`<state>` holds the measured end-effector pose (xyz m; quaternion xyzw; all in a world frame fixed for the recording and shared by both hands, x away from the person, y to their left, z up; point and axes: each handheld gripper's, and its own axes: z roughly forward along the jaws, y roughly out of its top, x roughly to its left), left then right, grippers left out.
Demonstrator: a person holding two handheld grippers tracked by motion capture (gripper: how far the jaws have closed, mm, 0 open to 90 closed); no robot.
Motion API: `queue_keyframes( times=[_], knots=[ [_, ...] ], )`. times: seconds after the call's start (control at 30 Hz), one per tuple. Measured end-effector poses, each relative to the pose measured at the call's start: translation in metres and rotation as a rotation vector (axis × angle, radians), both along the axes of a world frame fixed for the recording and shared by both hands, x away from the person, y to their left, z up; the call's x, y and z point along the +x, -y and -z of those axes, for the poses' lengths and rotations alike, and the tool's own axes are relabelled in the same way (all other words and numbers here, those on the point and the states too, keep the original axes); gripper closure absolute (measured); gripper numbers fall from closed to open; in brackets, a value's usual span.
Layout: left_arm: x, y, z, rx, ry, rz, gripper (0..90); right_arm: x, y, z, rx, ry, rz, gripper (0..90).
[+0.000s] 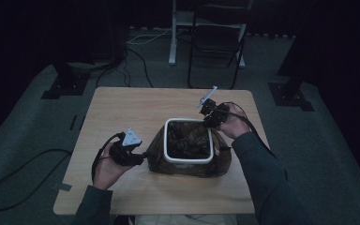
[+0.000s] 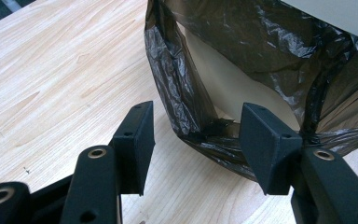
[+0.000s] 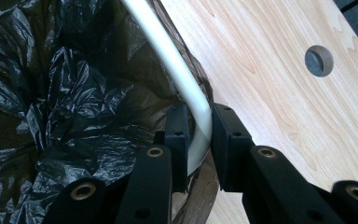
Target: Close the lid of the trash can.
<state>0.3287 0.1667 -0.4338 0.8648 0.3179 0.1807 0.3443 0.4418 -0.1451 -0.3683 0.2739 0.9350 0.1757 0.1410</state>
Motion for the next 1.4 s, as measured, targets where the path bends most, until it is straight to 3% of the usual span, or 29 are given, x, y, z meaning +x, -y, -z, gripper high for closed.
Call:
queue_keyframes(
  times=[1.4],
  knots=[
    [0.000, 0.000, 0.000, 0.001, 0.002, 0.001, 46.0, 0.002, -0.001, 0.013, -0.011, -0.021, 0.008, 76.6]
  ],
)
